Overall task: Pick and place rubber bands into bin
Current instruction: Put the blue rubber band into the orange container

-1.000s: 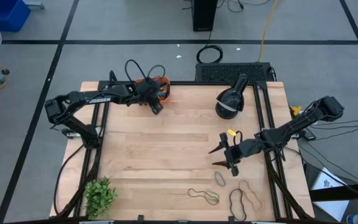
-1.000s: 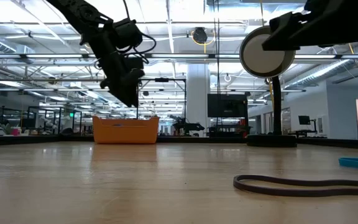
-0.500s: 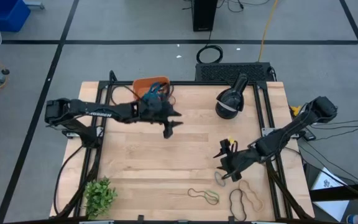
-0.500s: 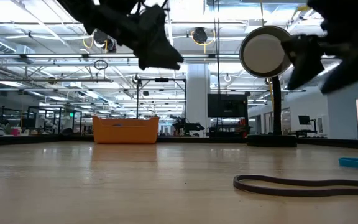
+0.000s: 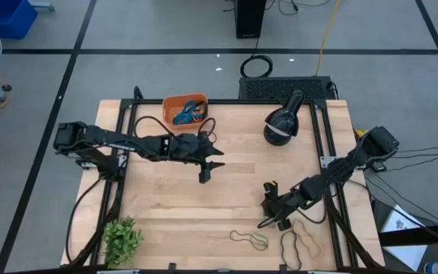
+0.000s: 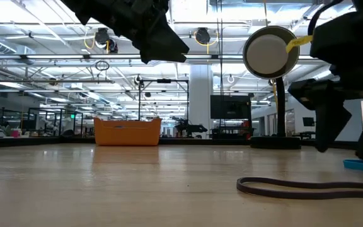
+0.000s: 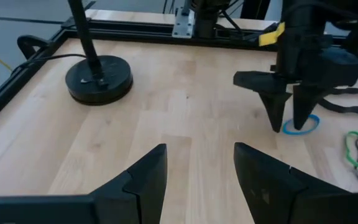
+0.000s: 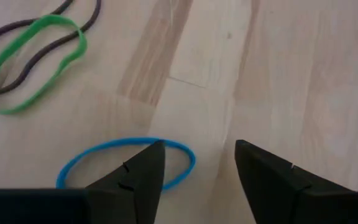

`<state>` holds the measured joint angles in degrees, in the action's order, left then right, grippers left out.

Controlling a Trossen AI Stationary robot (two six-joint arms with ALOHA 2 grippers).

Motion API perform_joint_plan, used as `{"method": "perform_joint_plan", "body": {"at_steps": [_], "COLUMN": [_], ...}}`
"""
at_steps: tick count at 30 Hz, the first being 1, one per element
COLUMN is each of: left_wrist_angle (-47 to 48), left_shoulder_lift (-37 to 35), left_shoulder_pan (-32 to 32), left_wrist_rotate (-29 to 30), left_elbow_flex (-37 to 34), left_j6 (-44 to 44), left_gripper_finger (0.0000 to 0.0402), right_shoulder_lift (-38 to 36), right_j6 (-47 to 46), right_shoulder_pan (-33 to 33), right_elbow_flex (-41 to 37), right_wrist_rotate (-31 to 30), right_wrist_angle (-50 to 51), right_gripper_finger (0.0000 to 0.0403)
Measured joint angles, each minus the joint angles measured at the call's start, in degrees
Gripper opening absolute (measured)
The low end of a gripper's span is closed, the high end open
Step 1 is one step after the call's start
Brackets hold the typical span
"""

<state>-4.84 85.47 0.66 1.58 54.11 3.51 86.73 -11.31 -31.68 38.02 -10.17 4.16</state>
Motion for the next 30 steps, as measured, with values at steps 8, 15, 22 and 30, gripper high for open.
{"method": "perform_joint_plan", "body": {"at_steps": [8, 15, 22, 30], "left_wrist_angle": [0.2, 0.3, 0.3, 0.3], "left_shoulder_lift": [0.0, 0.0, 0.0, 0.0], "left_shoulder_pan": [-0.4, -0.4, -0.4, -0.4], "left_wrist_rotate": [0.0, 0.0, 0.0, 0.0], "left_elbow_flex": [0.0, 0.0, 0.0, 0.0], "left_j6": [0.0, 0.0, 4.3, 6.3], "left_gripper_finger": [0.0191, 0.0191, 0.0191, 0.0191], "right_shoulder_lift": [1.9, 2.0, 2.1, -1.4], "right_j6": [-0.1, -0.1, 0.9, 4.9], "right_shoulder_pan": [-0.1, -0.1, -0.1, 1.3], "right_elbow_flex": [0.1, 0.1, 0.0, -0.1], "right_wrist_rotate": [-0.2, 0.1, 1.6, -5.2], "right_wrist_angle": [2.0, 2.1, 0.7, 0.7], "right_gripper_finger": [0.0146, 0.0095, 0.0006, 0.0001]}}
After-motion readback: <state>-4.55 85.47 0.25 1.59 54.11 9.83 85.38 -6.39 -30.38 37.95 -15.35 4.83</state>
